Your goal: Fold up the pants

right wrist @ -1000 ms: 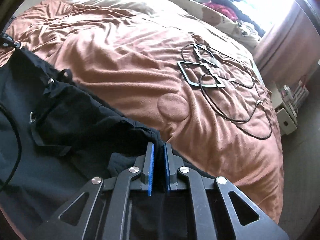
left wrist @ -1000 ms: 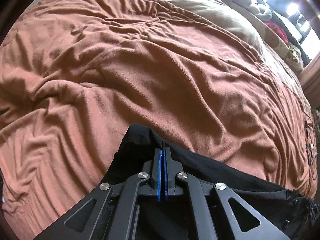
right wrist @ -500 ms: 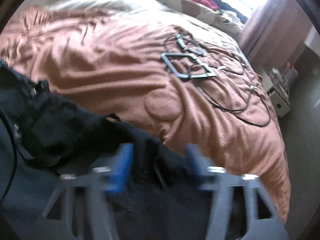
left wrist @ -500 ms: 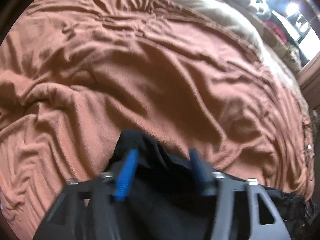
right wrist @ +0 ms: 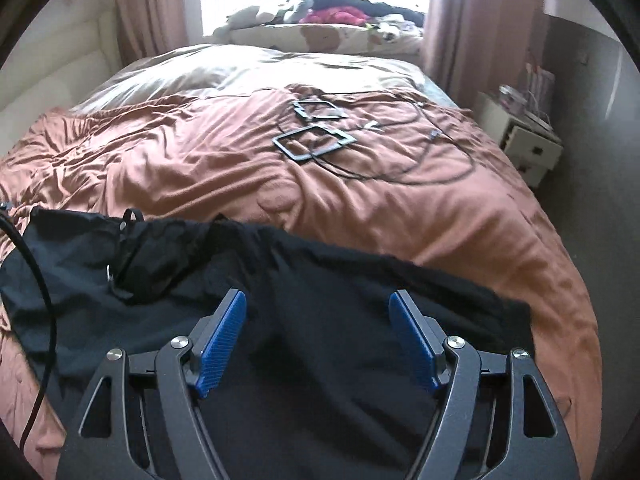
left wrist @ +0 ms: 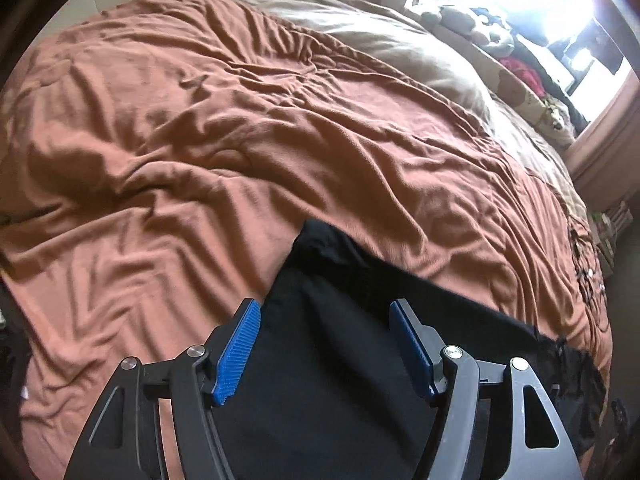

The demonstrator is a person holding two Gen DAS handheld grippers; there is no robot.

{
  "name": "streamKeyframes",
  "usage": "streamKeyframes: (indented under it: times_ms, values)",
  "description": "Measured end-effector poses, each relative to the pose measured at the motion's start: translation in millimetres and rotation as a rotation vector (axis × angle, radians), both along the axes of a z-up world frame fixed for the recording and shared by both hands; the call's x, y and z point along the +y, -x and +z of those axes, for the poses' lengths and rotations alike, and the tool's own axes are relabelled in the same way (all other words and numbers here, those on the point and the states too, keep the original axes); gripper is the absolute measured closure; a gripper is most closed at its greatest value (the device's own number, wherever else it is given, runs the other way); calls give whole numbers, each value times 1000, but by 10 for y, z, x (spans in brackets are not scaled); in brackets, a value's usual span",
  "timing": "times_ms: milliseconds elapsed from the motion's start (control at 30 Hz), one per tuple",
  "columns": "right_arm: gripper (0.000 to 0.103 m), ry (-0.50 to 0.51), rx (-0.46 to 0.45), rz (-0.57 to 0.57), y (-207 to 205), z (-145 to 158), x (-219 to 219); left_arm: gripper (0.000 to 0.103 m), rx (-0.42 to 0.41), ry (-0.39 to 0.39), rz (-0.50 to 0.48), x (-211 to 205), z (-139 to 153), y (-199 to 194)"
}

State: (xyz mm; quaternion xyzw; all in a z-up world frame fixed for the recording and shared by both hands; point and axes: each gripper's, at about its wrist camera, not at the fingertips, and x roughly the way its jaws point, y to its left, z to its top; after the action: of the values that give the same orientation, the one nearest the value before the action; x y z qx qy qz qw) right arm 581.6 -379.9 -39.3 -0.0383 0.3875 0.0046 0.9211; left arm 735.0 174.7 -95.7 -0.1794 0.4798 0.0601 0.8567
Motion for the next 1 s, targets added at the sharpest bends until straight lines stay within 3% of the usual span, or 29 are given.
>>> streamKeyframes:
  times_ms: [267, 467, 700, 1000]
  values:
    - [30, -79, -28, -59, 687, 168, -257, 36, -1, 22, -16, -11, 66, 577]
    - [30, -138, -29, -94, 1062, 200, -467, 47, 13, 68, 15, 38, -19, 939]
    - [30, -222, -20, -155, 1411, 162, -741, 58, 50, 137, 76, 112, -295, 1230]
    - [30, -351, -5, -262, 1675, -51, -1148, 61, 75, 230, 153, 154, -680, 1365]
